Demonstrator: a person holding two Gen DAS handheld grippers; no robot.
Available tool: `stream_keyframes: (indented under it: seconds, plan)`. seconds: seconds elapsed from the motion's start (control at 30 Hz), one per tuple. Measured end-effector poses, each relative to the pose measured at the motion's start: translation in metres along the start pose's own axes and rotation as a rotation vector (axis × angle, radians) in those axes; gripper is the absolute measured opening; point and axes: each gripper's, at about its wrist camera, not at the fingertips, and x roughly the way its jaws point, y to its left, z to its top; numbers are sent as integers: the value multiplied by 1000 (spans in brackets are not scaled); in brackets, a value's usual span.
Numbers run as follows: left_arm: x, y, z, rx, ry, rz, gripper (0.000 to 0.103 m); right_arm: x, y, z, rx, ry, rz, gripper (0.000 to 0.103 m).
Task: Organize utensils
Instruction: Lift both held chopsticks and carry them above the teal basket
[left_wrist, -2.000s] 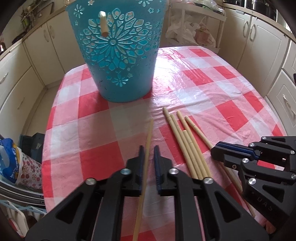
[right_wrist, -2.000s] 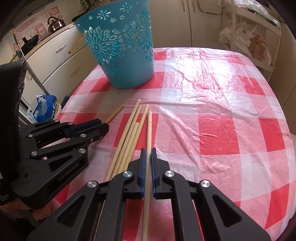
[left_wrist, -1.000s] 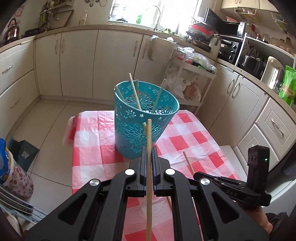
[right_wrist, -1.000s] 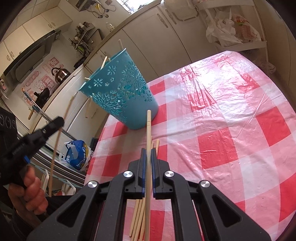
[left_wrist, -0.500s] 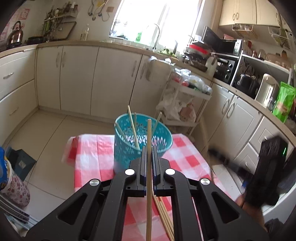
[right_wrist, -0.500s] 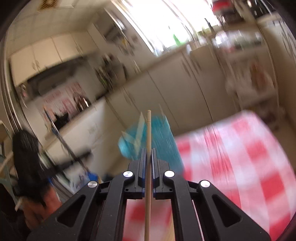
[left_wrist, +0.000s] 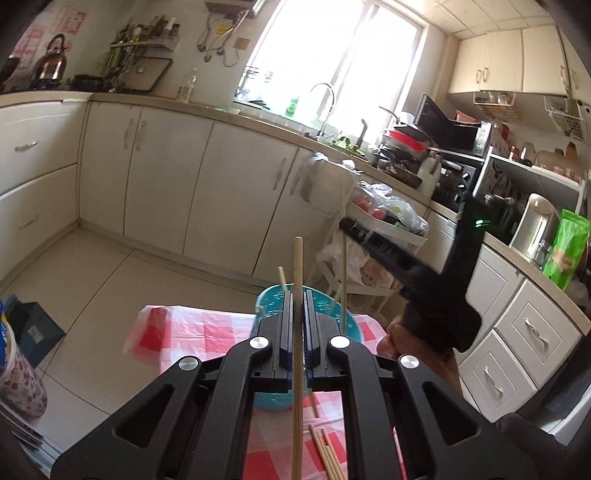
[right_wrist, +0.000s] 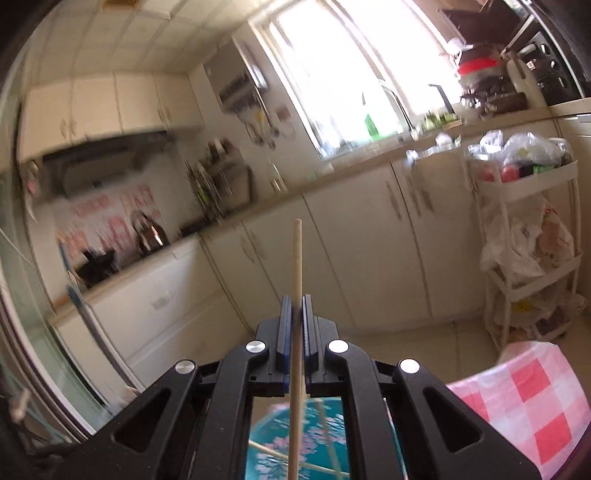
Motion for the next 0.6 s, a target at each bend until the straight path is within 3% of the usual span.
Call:
stream_keyframes:
  seconds: [0.27,0.37,0.5,0.6]
  plan:
    - [18,16,-8,-23,28,2,4,15,-2,-39,-117,142,-41,8]
    - [19,19,-10,-26,31,7,4,6,0,-47,-124,169,-21,22]
    - [19,20,-12,-34,29,11,4,-6,1,-47,-113,212,30,23]
    - [18,19,-13,-37,29,8,5,1,8,-46,-114,297,89,23]
